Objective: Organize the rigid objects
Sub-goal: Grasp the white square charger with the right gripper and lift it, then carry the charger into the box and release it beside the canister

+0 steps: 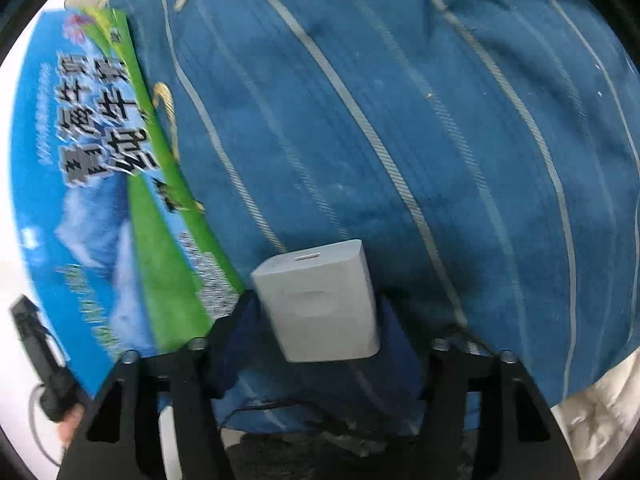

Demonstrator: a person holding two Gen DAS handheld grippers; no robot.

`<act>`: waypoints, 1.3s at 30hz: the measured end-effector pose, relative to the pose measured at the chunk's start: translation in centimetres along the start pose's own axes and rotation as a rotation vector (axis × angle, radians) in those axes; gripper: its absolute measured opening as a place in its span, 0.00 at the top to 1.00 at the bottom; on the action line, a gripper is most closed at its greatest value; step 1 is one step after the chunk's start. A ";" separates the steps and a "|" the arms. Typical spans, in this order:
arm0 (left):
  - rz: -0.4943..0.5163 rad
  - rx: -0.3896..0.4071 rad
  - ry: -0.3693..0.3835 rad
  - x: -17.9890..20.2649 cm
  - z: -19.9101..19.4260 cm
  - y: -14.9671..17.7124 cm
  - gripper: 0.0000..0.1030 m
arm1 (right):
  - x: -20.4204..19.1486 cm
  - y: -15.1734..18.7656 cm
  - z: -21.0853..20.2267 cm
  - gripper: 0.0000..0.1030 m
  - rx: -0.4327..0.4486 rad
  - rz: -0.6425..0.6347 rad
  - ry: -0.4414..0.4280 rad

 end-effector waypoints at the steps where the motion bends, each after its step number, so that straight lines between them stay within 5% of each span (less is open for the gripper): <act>1: 0.000 0.000 0.000 0.0 0.0 0.0 0.67 | -0.1 0.0 -0.1 0.43 -0.001 -0.010 0.011; 6: 0.001 0.000 0.000 0.0 0.0 0.0 0.67 | -0.4 -1.0 -2.8 0.43 0.118 -0.073 0.147; 14: 0.008 0.013 -0.017 0.3 -0.4 0.1 0.67 | 0.2 -1.6 -2.4 0.42 0.040 -0.044 0.123; 25: 0.001 0.005 -0.030 0.5 -1.1 0.4 0.67 | 0.4 -0.9 -0.4 0.46 0.056 -0.072 0.161; 39: -0.002 0.010 -0.042 0.8 -1.3 0.9 0.65 | -5.8 1.9 -12.3 0.47 0.320 -0.190 0.064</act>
Point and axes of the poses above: each gripper's, at about its wrist camera, not at the fingertips, and z roughly the way its jaws point, x to its right, y to its underside, the point moved 5 cm from there along z, roughly the way its jaws point, and after that the axes turned 2 degrees about z, right-handed, at the moved point
